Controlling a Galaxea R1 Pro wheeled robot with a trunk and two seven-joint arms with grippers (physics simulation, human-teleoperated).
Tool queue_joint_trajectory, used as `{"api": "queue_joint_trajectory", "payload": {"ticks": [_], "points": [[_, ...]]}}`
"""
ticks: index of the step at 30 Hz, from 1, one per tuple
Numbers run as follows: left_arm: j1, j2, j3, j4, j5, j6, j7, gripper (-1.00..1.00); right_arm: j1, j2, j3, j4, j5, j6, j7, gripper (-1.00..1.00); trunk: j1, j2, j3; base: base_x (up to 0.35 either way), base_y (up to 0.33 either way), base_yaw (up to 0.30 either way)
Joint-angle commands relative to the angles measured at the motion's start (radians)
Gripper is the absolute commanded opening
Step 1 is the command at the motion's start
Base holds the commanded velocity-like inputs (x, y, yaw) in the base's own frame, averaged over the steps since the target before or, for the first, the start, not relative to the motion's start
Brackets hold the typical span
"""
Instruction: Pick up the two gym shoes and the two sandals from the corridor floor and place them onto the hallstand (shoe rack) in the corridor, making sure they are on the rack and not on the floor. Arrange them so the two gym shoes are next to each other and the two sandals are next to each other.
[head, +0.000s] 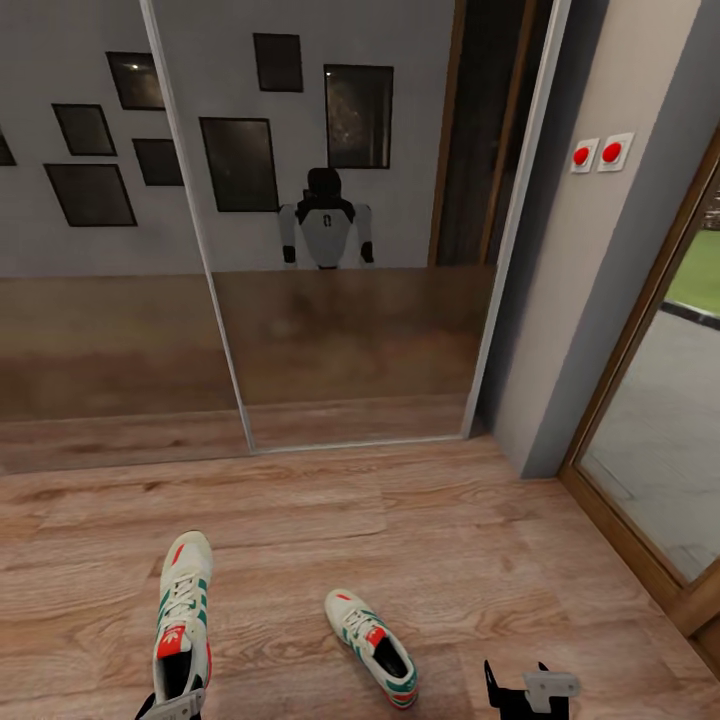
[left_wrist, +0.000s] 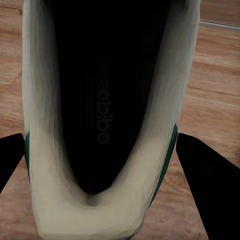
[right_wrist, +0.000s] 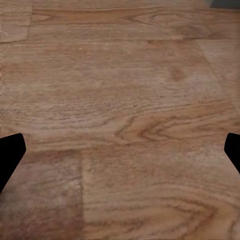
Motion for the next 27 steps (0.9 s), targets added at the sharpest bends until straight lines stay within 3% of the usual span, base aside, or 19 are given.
{"api": "queue_joint_trajectory", "payload": {"ticks": [1,13,27], "points": [[-0.001,0.000,0.000,0.001,0.004,-0.003,-0.003,-1.00,-0.001,0.001,-0.007,0.001,0.010,-0.003,-0.002,1.00,0.000,0.000,-0.001,0.000,0.000,0.125],[-0.001,-0.001,0.000,0.001,0.004,-0.003,-0.003,-1.00,-0.001,0.001,-0.007,0.001,0.010,-0.003,-0.003,1.00,0.000,0.000,-0.001,0.000,-0.024,0.247],[-0.001,-0.001,0.000,0.001,0.004,-0.003,-0.002,-1.00,-0.001,0.001,-0.008,0.001,0.010,-0.003,-0.003,1.00,0.000,0.000,-0.001,0.000,-0.251,0.277]]}}
